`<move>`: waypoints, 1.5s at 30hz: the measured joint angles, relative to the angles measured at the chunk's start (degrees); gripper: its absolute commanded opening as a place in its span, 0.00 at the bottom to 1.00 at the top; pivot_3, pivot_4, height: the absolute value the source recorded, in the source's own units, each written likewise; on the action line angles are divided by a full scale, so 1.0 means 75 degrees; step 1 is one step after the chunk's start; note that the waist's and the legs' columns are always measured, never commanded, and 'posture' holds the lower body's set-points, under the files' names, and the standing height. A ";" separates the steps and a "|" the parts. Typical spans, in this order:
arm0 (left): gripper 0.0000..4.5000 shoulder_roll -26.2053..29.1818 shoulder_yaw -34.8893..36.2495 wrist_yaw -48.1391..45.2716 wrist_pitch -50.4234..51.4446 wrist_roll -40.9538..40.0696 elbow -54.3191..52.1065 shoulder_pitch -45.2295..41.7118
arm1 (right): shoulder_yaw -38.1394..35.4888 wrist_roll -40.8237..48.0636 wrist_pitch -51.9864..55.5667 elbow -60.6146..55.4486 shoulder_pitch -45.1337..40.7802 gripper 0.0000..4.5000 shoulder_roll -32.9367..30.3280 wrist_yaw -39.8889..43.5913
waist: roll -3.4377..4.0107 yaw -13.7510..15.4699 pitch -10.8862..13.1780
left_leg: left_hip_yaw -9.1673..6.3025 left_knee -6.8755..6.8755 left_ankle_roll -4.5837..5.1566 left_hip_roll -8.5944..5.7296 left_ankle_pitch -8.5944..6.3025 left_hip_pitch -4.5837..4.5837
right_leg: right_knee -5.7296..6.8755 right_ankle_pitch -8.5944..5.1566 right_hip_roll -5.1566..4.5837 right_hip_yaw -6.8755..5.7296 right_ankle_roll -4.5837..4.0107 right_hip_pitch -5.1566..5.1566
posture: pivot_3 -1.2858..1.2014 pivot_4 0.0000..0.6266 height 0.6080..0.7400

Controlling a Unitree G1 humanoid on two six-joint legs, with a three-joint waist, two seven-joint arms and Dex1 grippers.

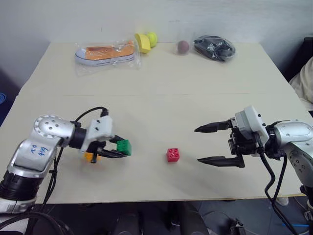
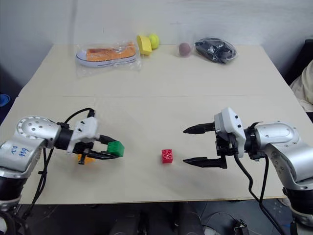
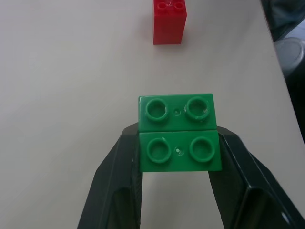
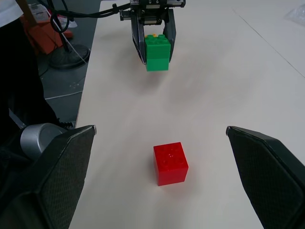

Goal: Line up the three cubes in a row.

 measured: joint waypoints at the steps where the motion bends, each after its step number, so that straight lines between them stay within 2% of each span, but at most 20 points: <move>1: 0.34 -0.0073 -0.0169 0.0210 0.0056 0.0101 -0.0172 -0.0010 | 0.0002 -0.0002 0.0002 0.0001 0.0031 1.00 0.0001 -0.0015 | 0.0001 0.0001 -0.0001 | 0.0000 -0.0001 0.0000 0.0000 0.0000 0.0001 | 0.0000 0.0000 0.0000 0.0002 0.0000 0.0000 | 0.52 0.24 1.00; 10: 0.34 -0.0889 -0.1388 0.1122 -0.0279 0.0694 0.0040 0.0017 | 0.0011 -0.0001 0.0004 -0.0024 0.0084 1.00 0.0016 -0.0202 | 0.0001 0.0015 0.0000 | 0.0001 -0.0007 0.0002 0.0002 -0.0001 -0.0008 | -0.0011 0.0000 0.0002 -0.0005 0.0000 -0.0004 | 0.52 0.24 1.00; 18: 0.34 -0.0795 -0.1714 0.1094 -0.0701 0.0960 0.0062 0.0243 | 0.0011 -0.0197 -0.0207 -0.0074 0.0500 1.00 -0.0018 -0.0148 | 0.0001 0.0014 0.0000 | 0.0001 -0.0008 0.0003 0.0002 -0.0002 -0.0007 | -0.0016 0.0000 0.0000 -0.0006 -0.0001 -0.0003 | 0.52 0.24 1.00; 29: 0.34 -0.0876 -0.1706 0.1095 -0.1043 0.0980 0.0401 0.0159 | 0.0020 -0.0259 -0.0313 -0.0226 0.0580 1.00 -0.0030 -0.0220 | 0.0001 0.0034 -0.0001 | 0.0000 -0.0007 0.0006 -0.0001 -0.0001 -0.0005 | -0.0013 0.0000 -0.0005 -0.0007 -0.0001 -0.0001 | 0.52 0.24 1.00; 31: 0.50 -0.0895 -0.1706 0.1087 -0.1098 0.0975 0.0506 0.0112 | 0.0021 -0.0257 -0.0312 -0.0225 0.0579 1.00 -0.0030 -0.0228 | 0.0001 0.0038 -0.0001 | 0.0001 -0.0007 0.0007 -0.0002 0.0000 -0.0004 | -0.0013 0.0000 -0.0006 -0.0006 -0.0001 -0.0001 | 0.52 0.24 1.00; 36: 0.82 -0.0914 -0.1682 0.1158 -0.1029 0.0969 0.0669 0.0113 | 0.0021 -0.0245 -0.0307 -0.0224 0.0570 1.00 -0.0030 -0.0232 | 0.0001 0.0037 -0.0001 | 0.0000 -0.0007 0.0007 -0.0001 0.0000 -0.0006 | -0.0014 0.0000 -0.0005 -0.0010 -0.0001 -0.0002 | 0.52 0.24 1.00; 39: 1.00 -0.0826 -0.1181 0.1185 -0.0473 0.0548 0.0346 0.0323 | 0.0040 -0.0247 -0.0318 -0.0218 0.0557 1.00 -0.0029 -0.0199 | 0.0001 0.0026 0.0000 | -0.0002 -0.0007 0.0007 0.0004 0.0000 -0.0008 | -0.0014 0.0000 -0.0004 -0.0011 0.0000 -0.0003 | 0.52 0.24 1.00; 43: 1.00 -0.0276 0.0380 0.1195 0.0420 -0.0372 -0.0230 0.0525 | 0.0090 -0.0262 -0.0349 -0.0162 0.0516 1.00 -0.0022 -0.0126 | 0.0001 -0.0021 0.0000 | -0.0003 -0.0008 0.0004 0.0009 -0.0001 -0.0005 | -0.0013 -0.0002 -0.0004 -0.0013 -0.0003 -0.0003 | 0.52 0.24 1.00; 45: 1.00 -0.0046 0.1742 0.0878 0.0670 -0.1225 -0.0312 0.0936 | 0.0171 -0.0324 -0.0417 -0.0001 0.0469 1.00 -0.0013 -0.0057 | 0.0001 -0.0048 0.0000 | -0.0001 -0.0009 0.0001 0.0015 -0.0003 -0.0004 | -0.0013 -0.0002 -0.0003 -0.0016 -0.0004 -0.0003 | 0.52 0.24 1.00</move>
